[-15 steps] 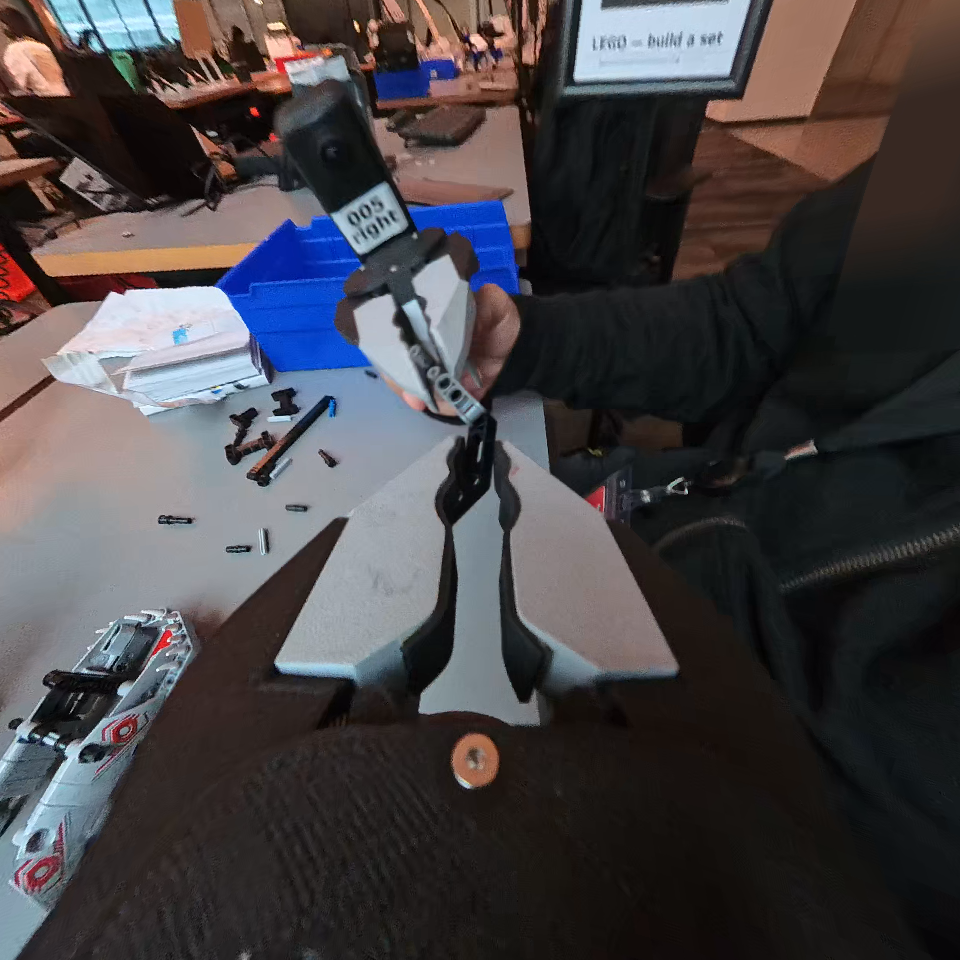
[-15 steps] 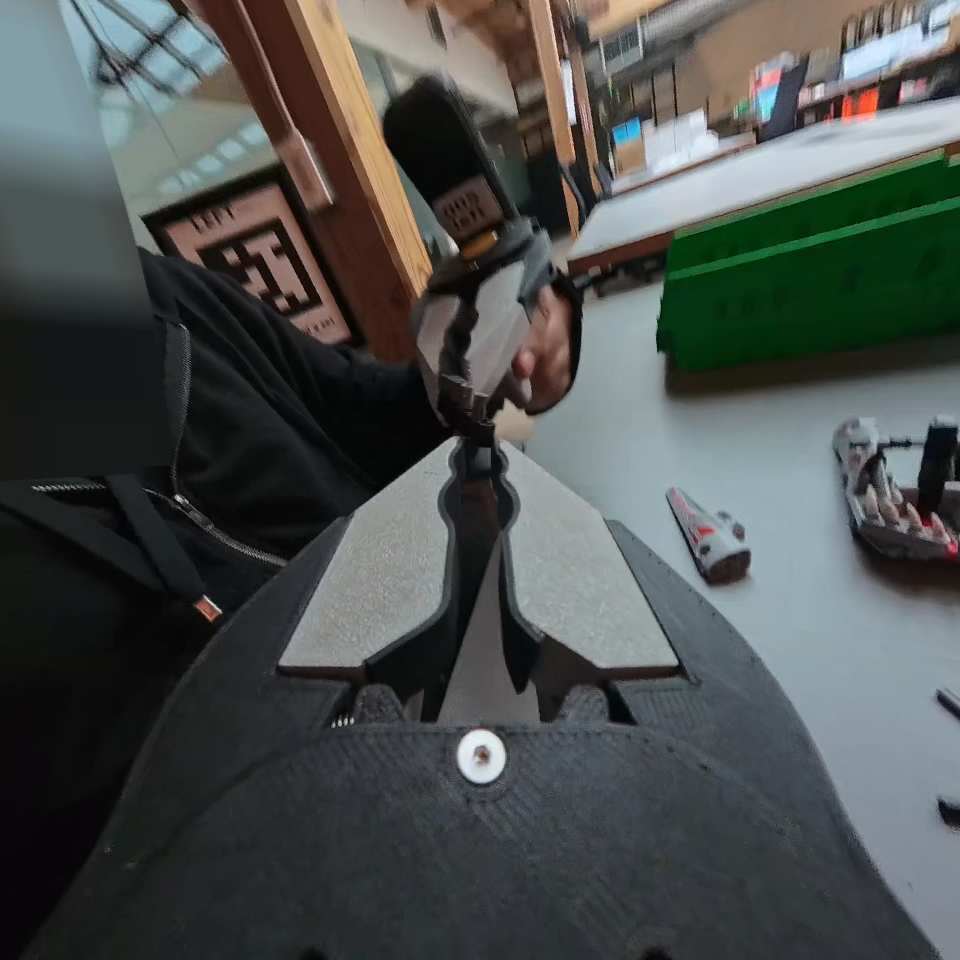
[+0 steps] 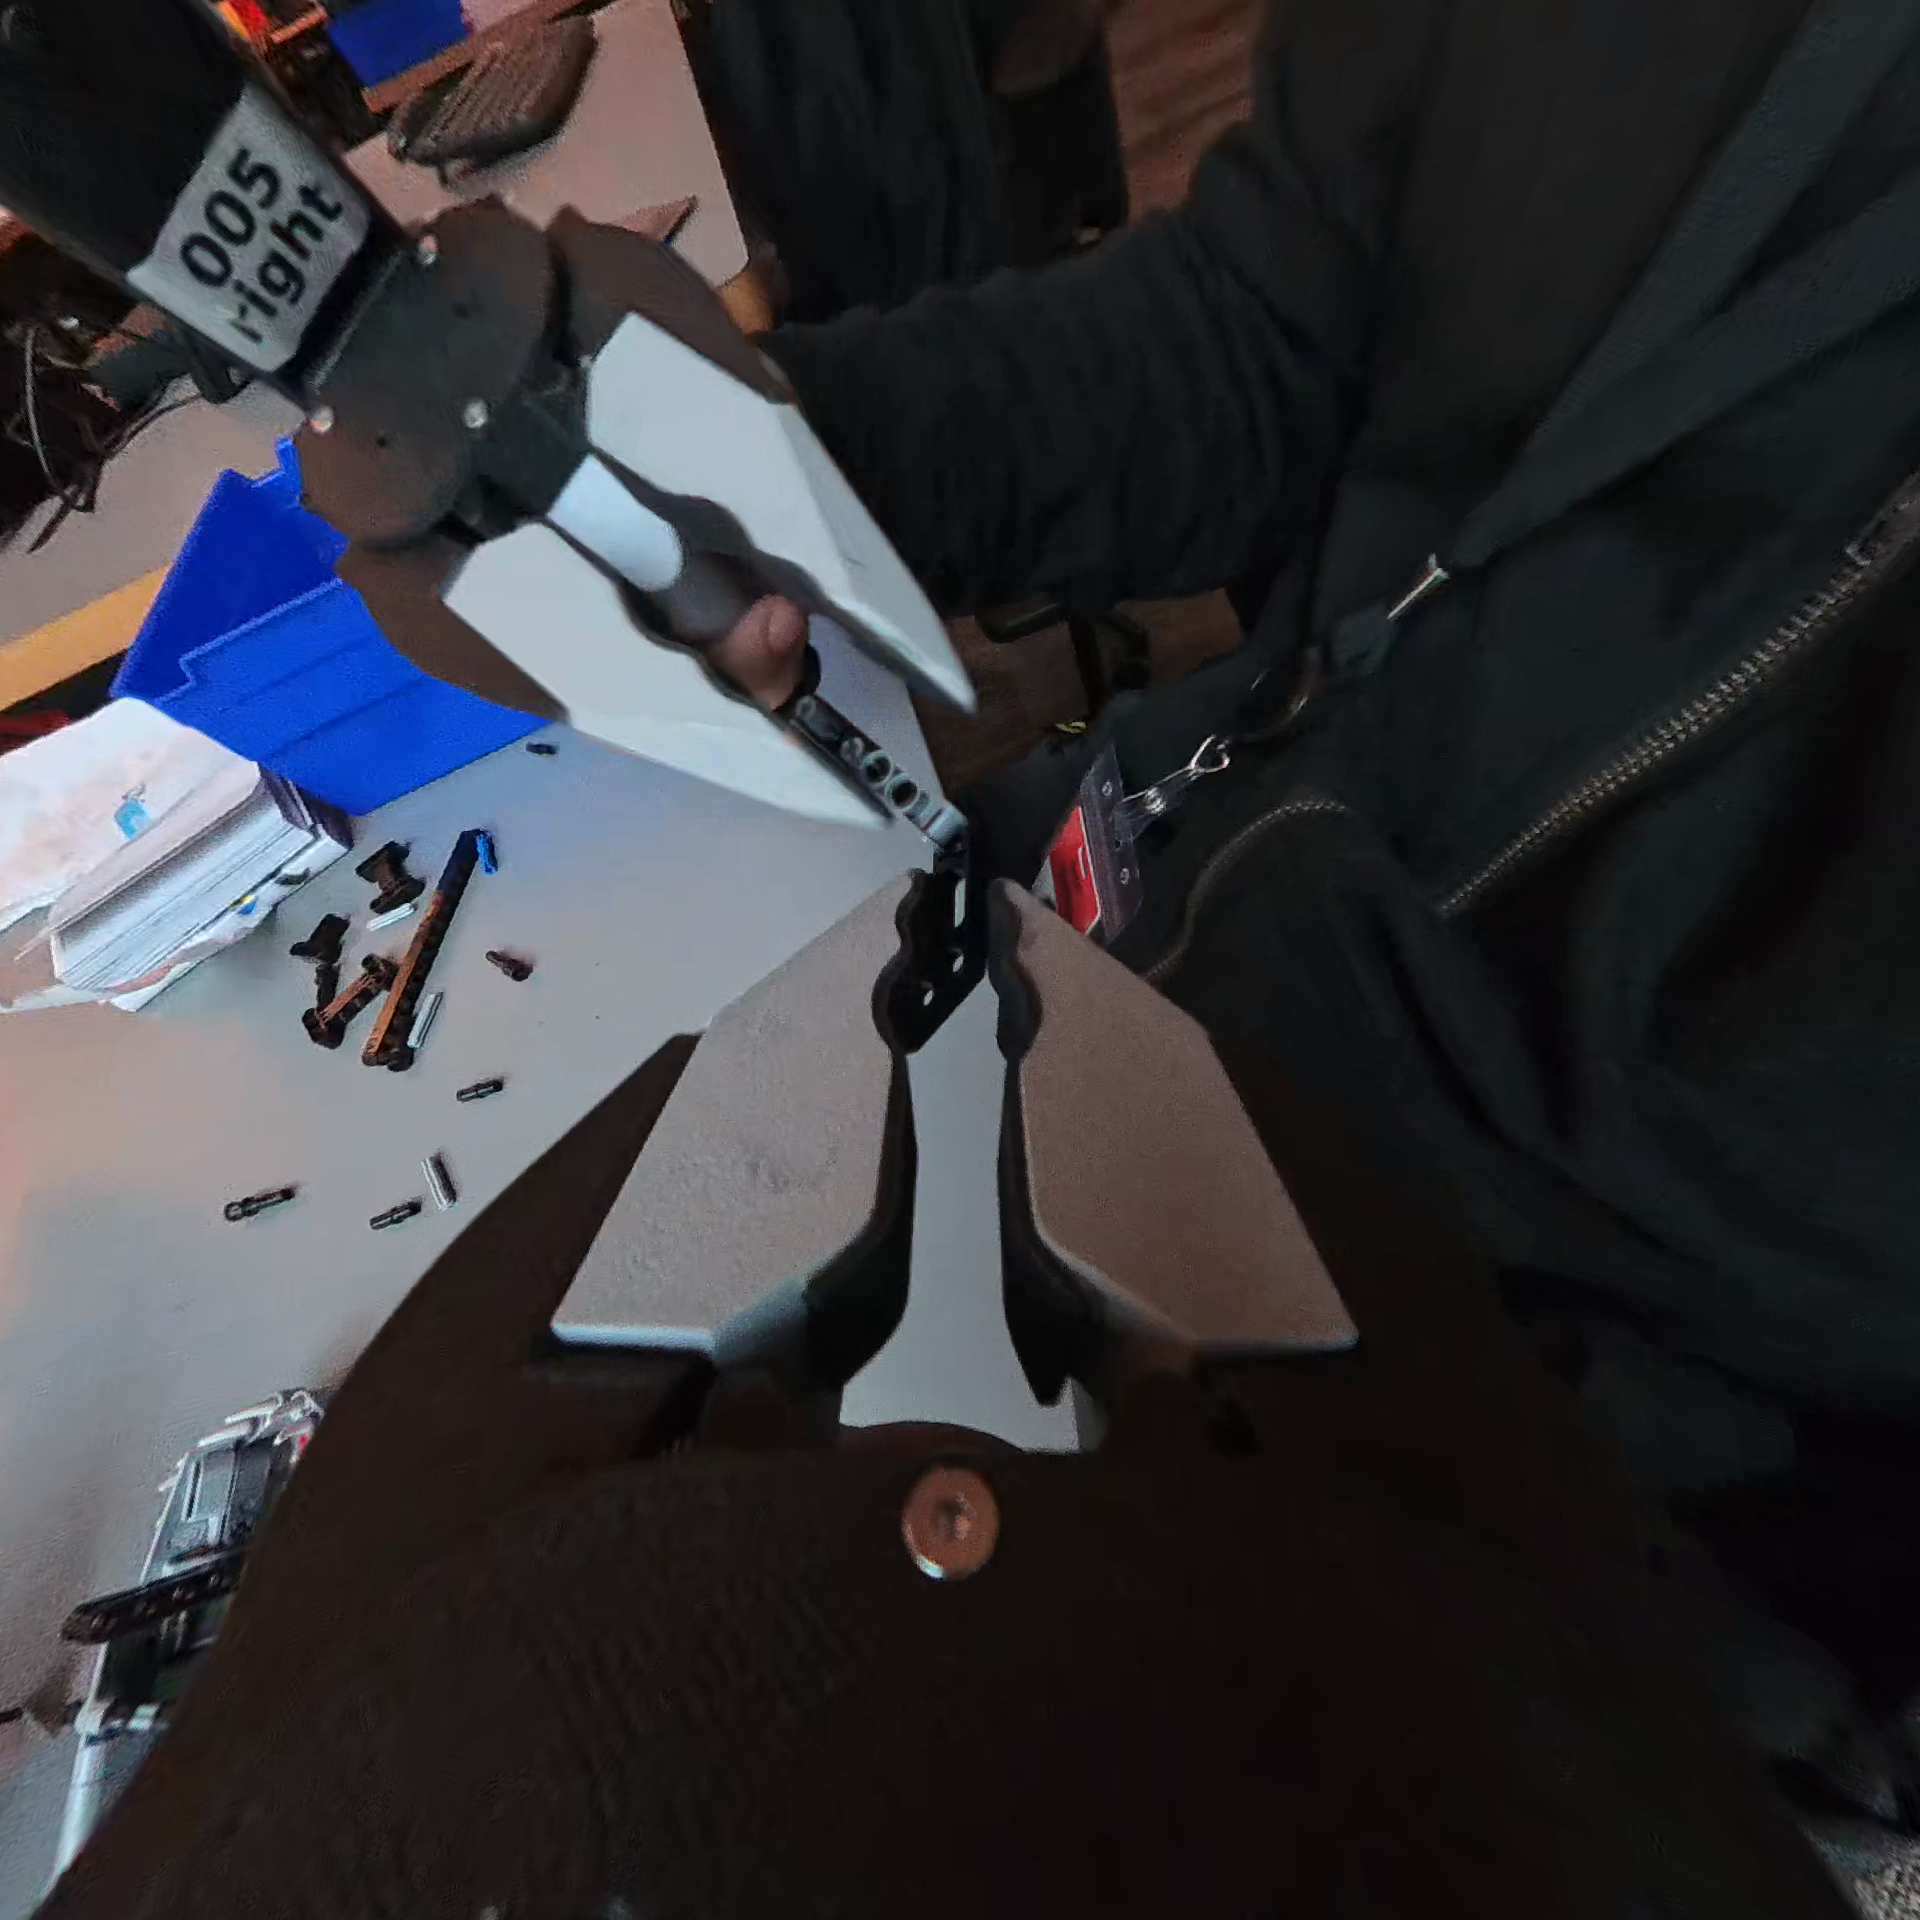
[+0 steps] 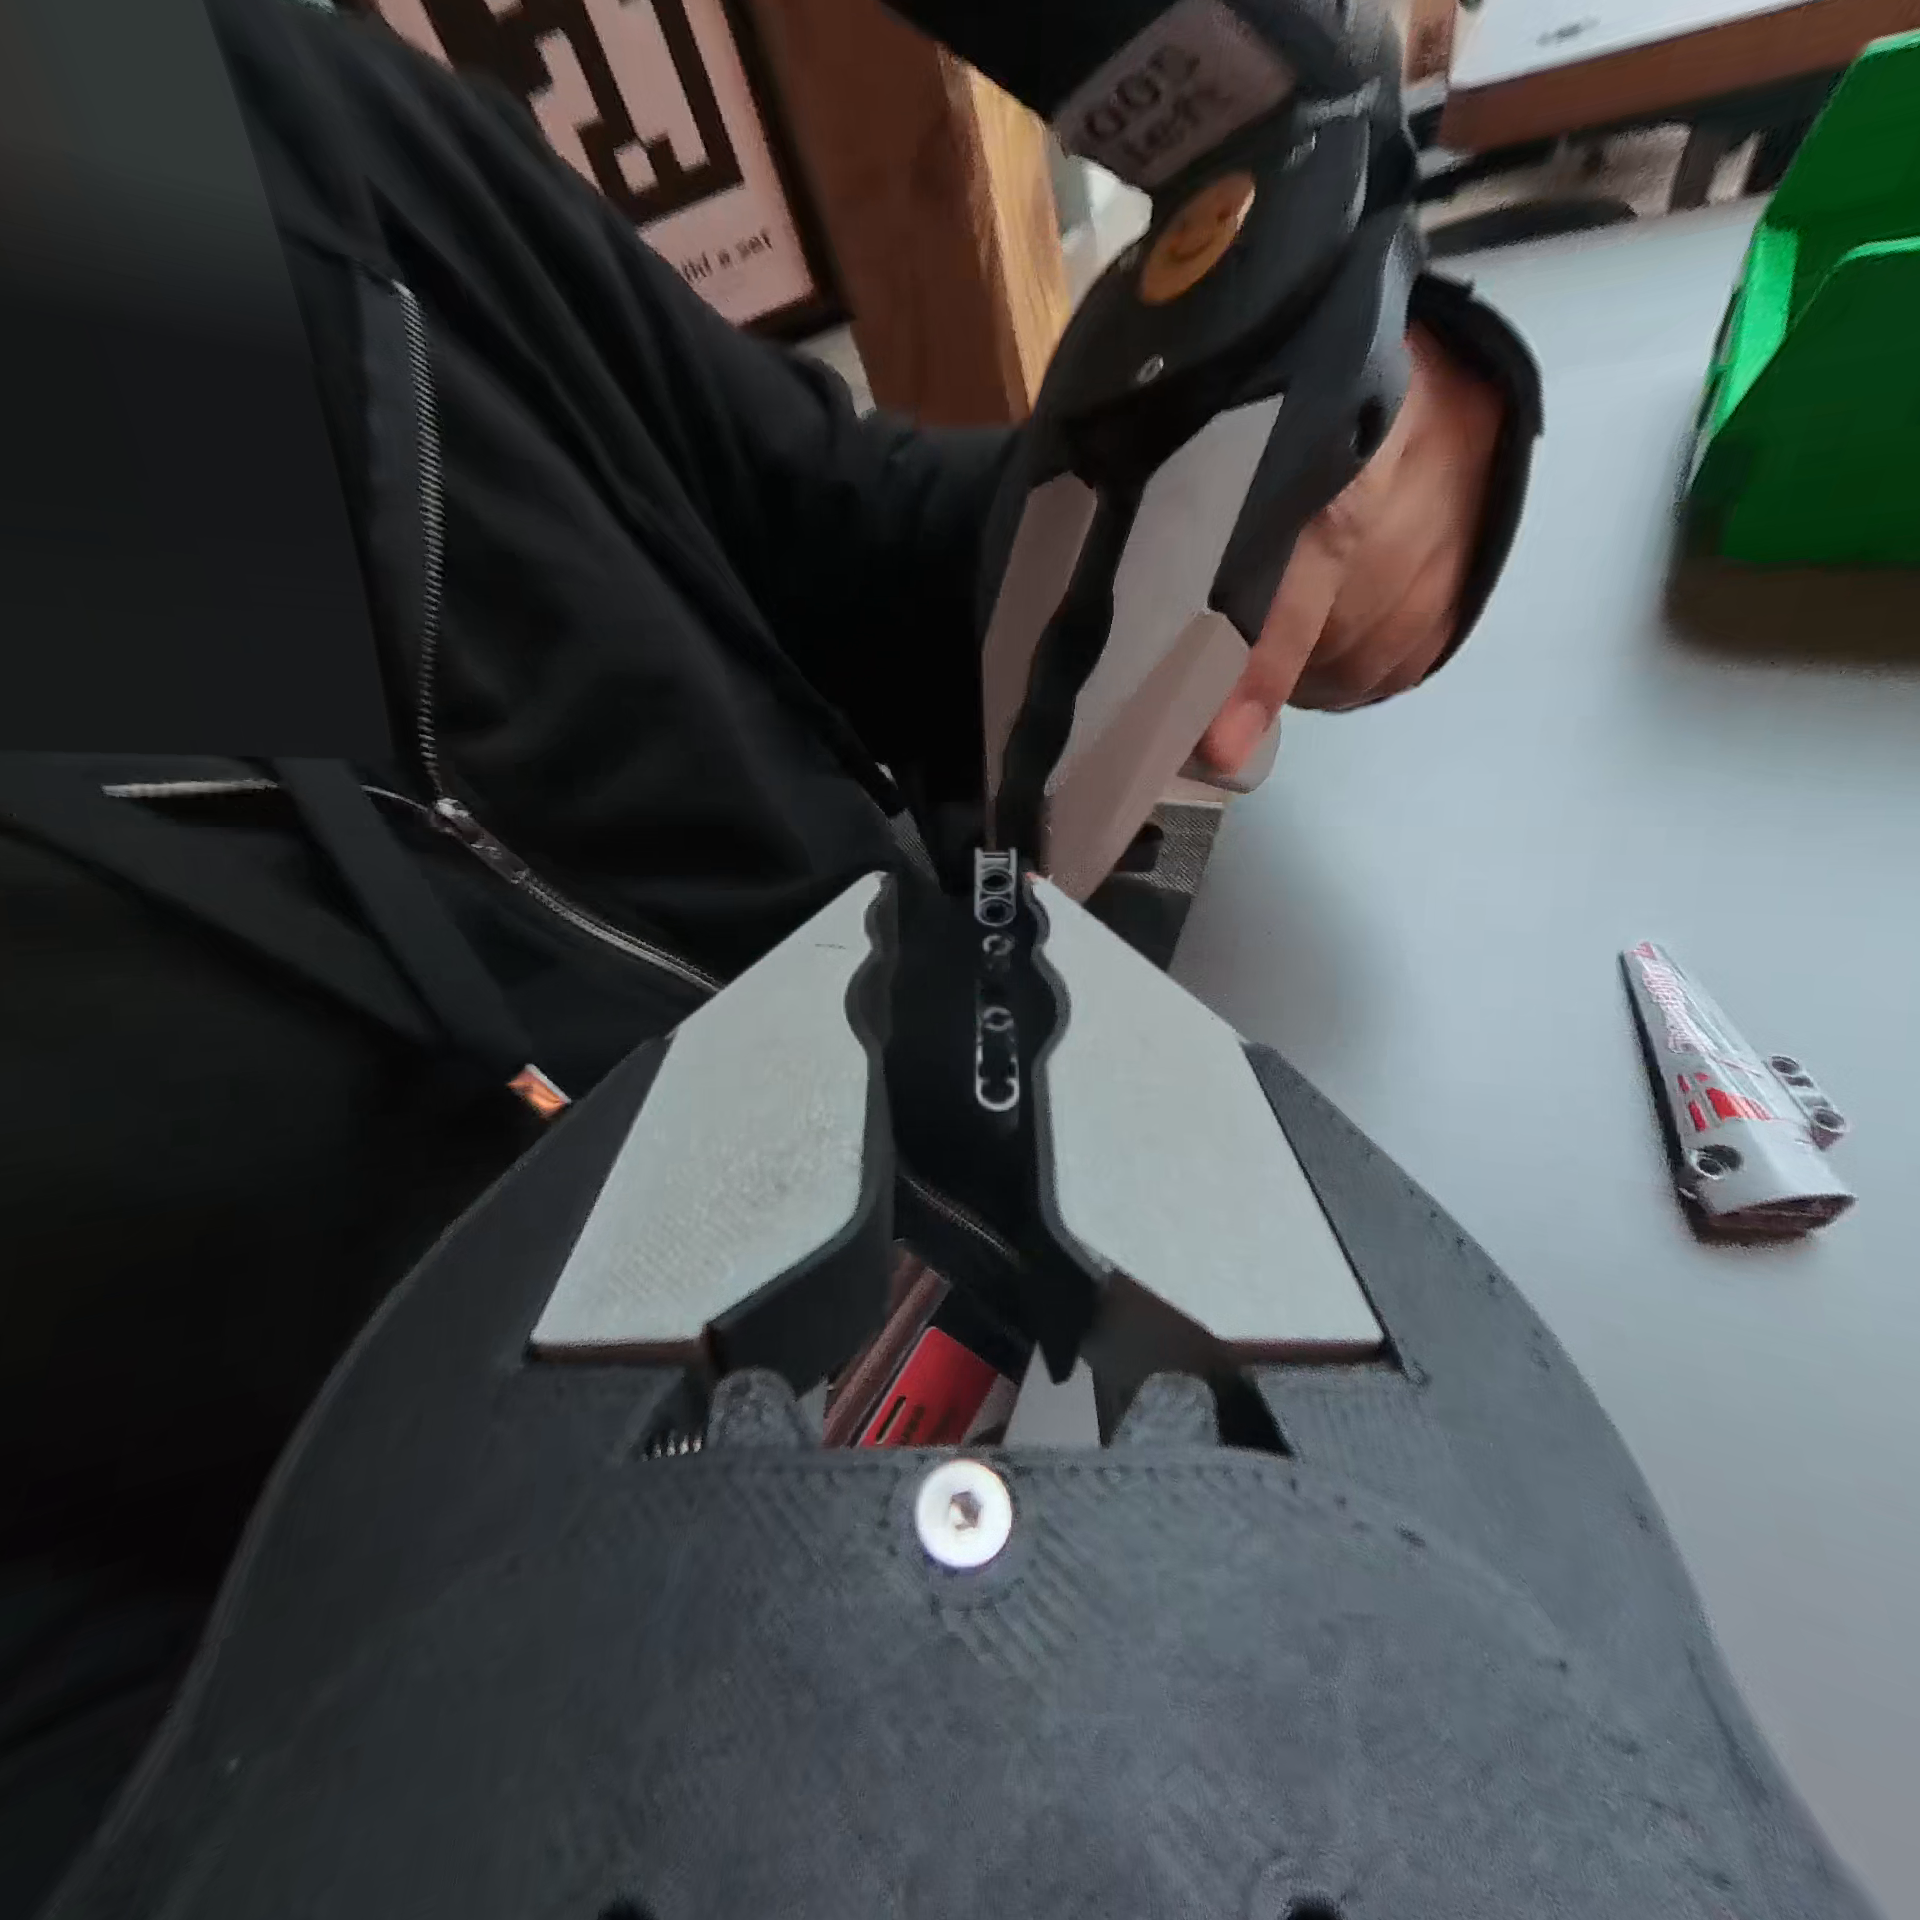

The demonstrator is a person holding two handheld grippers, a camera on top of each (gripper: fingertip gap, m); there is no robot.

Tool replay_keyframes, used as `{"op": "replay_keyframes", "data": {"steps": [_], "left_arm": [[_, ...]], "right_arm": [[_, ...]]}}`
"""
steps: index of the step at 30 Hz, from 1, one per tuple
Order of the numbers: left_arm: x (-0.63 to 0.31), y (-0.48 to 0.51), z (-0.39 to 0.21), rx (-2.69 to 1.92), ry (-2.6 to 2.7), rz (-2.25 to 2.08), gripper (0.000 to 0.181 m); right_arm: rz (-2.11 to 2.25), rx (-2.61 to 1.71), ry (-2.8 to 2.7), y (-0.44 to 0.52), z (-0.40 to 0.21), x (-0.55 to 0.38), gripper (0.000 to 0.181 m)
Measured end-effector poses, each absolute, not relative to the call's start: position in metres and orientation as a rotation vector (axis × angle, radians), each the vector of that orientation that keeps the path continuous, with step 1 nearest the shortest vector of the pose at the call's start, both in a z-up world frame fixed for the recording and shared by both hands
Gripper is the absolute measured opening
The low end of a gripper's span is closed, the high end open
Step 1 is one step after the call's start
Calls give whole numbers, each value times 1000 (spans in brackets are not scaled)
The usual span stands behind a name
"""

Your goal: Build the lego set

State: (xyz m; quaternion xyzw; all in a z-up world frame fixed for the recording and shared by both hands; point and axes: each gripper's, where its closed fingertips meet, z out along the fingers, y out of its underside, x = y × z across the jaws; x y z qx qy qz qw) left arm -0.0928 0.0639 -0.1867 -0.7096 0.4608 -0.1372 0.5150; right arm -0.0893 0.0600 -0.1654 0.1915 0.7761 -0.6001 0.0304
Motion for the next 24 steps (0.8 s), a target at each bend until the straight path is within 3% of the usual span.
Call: {"op": "replay_keyframes", "data": {"steps": [2,24], "left_arm": [[-96,66,-187,-1699,1107,-301,6],[-135,85,-183,-1770,925,-141,6]], "right_arm": [[-1817,630,2472,56,-173,-97,5],[-2127,962,1778,73,-153,-147,4]]}}
